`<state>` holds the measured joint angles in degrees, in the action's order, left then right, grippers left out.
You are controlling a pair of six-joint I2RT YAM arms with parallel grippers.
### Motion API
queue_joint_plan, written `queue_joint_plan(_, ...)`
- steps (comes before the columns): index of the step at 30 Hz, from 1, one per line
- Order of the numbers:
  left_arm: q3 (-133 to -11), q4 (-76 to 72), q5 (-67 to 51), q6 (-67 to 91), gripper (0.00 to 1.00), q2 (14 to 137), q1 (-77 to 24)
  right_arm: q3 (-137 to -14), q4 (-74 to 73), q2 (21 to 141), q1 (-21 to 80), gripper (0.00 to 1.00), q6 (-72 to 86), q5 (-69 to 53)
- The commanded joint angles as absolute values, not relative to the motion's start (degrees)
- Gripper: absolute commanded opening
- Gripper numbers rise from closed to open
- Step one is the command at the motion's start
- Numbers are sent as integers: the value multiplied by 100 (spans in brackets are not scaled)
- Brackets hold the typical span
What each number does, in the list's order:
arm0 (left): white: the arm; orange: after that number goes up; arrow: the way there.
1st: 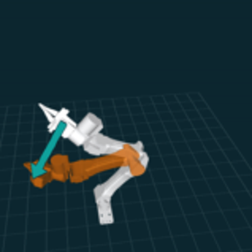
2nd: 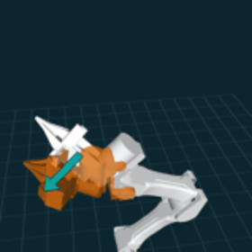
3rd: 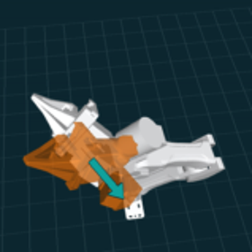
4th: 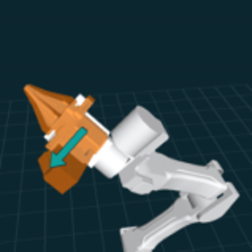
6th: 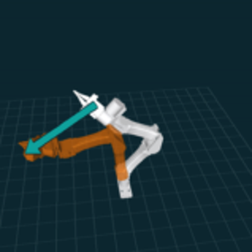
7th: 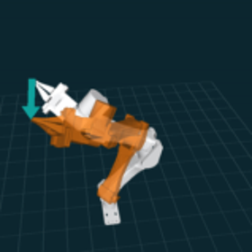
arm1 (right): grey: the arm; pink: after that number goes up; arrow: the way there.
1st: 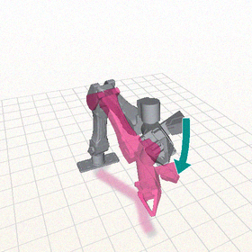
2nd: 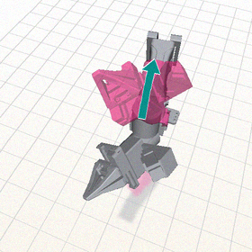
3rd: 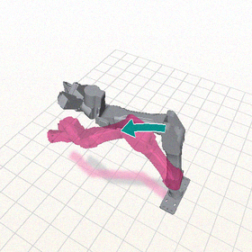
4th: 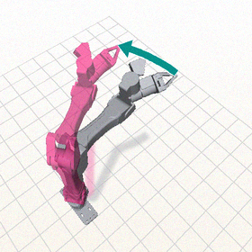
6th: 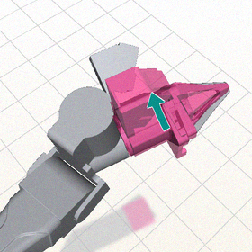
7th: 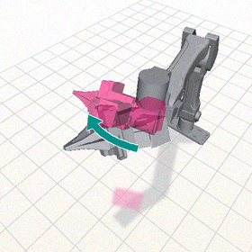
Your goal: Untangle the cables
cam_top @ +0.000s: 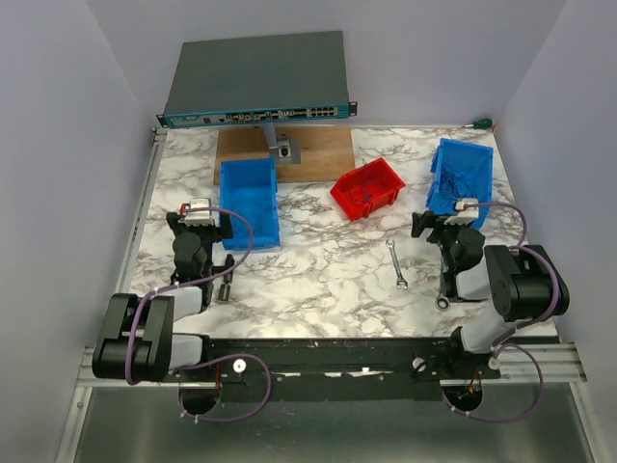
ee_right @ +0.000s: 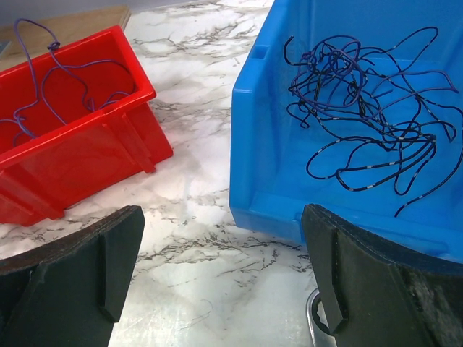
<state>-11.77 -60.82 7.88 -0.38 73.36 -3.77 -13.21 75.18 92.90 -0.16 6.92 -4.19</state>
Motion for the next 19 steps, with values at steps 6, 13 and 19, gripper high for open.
queue_joint_plan(6,-1309,-6260,563,97,98,7321,-325,-1424,7467,9316,-9,100,575,-501)
queue_joint_plan(13,-1316,-6267,552,97,99,7330,-321,-1424,7471,9316,-9,100,580,-499)
queue_joint_plan(19,-1350,-6176,413,123,99,7322,-256,-1423,7471,9311,-9,100,580,-500)
